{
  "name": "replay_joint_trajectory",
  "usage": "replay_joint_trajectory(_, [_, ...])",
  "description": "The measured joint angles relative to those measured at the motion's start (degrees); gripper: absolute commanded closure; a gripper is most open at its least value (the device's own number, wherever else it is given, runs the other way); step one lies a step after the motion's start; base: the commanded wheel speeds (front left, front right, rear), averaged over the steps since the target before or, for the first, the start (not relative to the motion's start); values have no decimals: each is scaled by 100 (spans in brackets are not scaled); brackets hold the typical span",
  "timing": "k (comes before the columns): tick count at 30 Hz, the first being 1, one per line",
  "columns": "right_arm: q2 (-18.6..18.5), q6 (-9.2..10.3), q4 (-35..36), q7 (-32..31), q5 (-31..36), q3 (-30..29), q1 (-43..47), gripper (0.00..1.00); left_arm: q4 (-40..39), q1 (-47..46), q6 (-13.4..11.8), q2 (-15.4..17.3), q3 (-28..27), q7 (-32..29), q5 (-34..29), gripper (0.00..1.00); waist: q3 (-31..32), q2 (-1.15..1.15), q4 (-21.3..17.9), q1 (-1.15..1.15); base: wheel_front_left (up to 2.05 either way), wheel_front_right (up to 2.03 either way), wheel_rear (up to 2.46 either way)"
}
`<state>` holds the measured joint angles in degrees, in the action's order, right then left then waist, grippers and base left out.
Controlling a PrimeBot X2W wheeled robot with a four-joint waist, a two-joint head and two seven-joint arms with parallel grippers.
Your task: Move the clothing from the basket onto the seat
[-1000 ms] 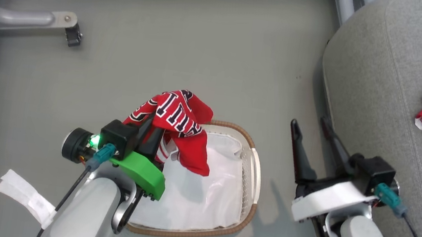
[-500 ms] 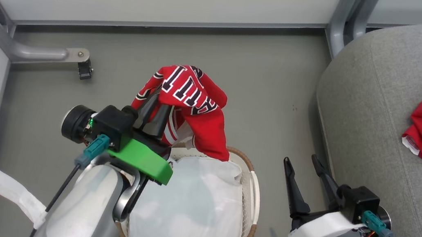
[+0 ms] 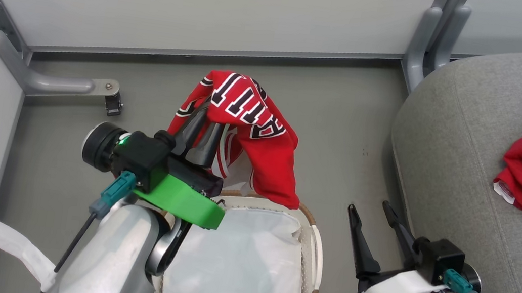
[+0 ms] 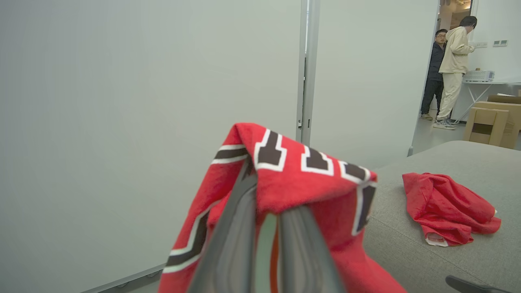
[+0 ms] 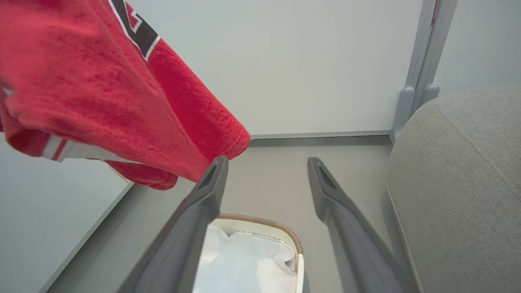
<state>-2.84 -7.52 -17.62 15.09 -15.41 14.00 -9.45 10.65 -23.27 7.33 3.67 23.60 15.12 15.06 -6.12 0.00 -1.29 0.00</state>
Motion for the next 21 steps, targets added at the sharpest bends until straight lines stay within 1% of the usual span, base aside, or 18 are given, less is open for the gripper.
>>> replay_joint_trajectory(3, [-8, 0, 265, 0, 174, 221, -65, 0, -68, 14, 0, -25, 16, 0, 1, 100, -11, 0, 4, 0, 0, 0, 0])
replay_joint_trajectory(7, [2, 0, 714, 0, 177, 561, -249, 0, -103, 54, 0, -44, 22, 0, 1, 100, -39, 0, 17, 0, 0, 0, 0])
replay_joint_trajectory(13, [-93, 0, 1348, 1, -135, 1333, -744, 0, -79, 87, 0, -62, 68, 0, 1, 100, -89, 0, 61, 0, 0, 0, 0])
replay_joint_trajectory(17, [-170, 0, 1256, 1, -112, 1683, -1083, 0, -66, 87, 0, -70, 145, 0, 4, 100, -113, 0, 114, 0, 0, 0, 0])
replay_joint_trajectory(21, [-165, 0, 693, 1, 92, 1889, -1428, 0, -41, 85, 0, -77, 308, 0, 93, 100, -145, 0, 199, 0, 0, 0, 0])
